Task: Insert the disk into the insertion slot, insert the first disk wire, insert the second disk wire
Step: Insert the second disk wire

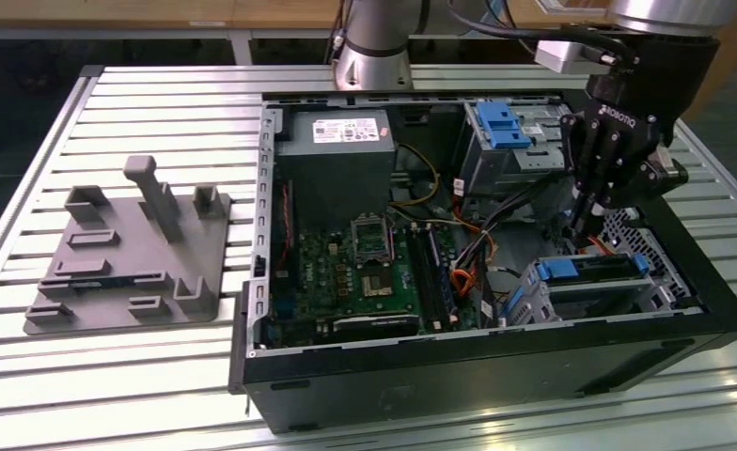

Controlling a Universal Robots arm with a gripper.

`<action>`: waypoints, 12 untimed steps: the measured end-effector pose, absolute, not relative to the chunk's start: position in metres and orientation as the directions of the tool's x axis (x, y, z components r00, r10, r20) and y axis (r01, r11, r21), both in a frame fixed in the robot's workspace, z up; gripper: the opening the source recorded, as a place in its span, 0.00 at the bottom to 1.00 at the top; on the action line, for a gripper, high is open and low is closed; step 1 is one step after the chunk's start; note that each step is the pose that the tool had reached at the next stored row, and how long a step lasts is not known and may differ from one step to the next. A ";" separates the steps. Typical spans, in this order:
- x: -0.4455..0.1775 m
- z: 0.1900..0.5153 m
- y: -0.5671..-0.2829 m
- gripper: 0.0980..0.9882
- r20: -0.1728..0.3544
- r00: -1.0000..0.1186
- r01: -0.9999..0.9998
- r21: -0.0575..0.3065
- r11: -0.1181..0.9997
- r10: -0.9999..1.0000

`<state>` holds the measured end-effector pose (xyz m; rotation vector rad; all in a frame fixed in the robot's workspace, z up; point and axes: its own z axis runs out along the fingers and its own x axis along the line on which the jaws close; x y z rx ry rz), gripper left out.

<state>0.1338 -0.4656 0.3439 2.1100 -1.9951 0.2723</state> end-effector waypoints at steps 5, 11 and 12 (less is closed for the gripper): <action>0.134 0.344 -0.468 0.11 0.200 0.059 -0.998 0.030 -0.054 -0.978; 0.134 0.344 -0.473 0.11 0.143 0.059 -0.998 0.027 -0.055 -0.988; 0.134 0.344 -0.474 0.11 0.139 0.059 -0.998 0.027 -0.055 -0.989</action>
